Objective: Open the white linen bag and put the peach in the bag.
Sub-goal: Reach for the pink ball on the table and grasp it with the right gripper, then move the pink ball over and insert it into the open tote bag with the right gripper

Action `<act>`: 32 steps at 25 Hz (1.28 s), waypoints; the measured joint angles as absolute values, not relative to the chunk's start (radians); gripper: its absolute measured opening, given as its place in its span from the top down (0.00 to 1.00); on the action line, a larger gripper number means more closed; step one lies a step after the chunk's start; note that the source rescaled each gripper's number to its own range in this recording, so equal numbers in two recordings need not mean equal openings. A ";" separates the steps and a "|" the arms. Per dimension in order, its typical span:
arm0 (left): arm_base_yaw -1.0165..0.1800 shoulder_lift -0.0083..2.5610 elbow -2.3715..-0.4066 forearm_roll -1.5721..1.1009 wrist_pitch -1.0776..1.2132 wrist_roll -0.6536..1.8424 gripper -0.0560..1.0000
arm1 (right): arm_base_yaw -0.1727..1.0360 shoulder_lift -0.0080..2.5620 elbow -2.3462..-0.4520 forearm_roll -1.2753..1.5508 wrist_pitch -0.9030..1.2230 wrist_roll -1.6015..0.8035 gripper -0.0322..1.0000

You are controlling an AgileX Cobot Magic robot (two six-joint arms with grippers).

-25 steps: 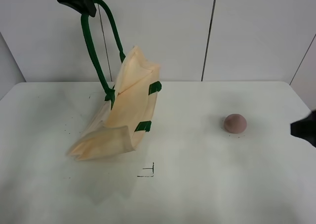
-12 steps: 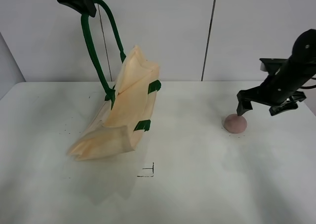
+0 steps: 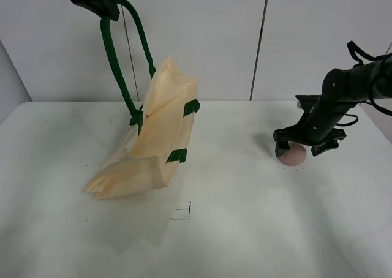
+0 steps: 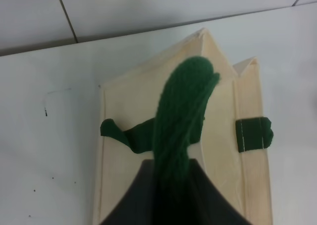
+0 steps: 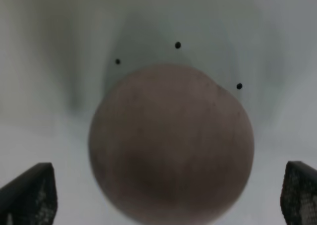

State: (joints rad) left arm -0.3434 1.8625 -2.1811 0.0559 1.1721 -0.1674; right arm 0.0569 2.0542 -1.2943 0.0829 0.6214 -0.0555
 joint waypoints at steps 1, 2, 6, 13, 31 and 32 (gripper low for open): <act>-0.343 1.863 -2.181 0.056 1.172 -0.167 0.95 | 0.057 2.064 -1.294 0.081 0.609 -0.055 0.00; -0.343 1.863 -2.181 0.056 1.172 -0.167 0.95 | 0.057 2.074 -1.294 0.081 0.598 -0.055 0.00; -0.343 1.863 -2.181 0.054 1.172 -0.167 0.95 | 0.057 2.085 -1.294 0.076 0.561 -0.055 0.26; -0.343 1.863 -2.181 0.052 1.172 -0.167 0.95 | 0.059 2.067 -1.332 0.085 0.596 -0.059 0.97; -0.343 1.863 -2.181 0.052 1.172 -0.167 0.95 | 0.440 1.889 -1.690 0.364 0.783 -0.269 0.97; -0.343 1.863 -2.181 0.052 1.172 -0.167 0.95 | 0.465 1.898 -1.690 0.367 0.769 -0.276 0.97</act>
State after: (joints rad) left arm -0.3434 1.8625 -2.1811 0.0523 1.1721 -0.1674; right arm 0.4647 1.8975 -1.6895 0.3674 0.7686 -0.2764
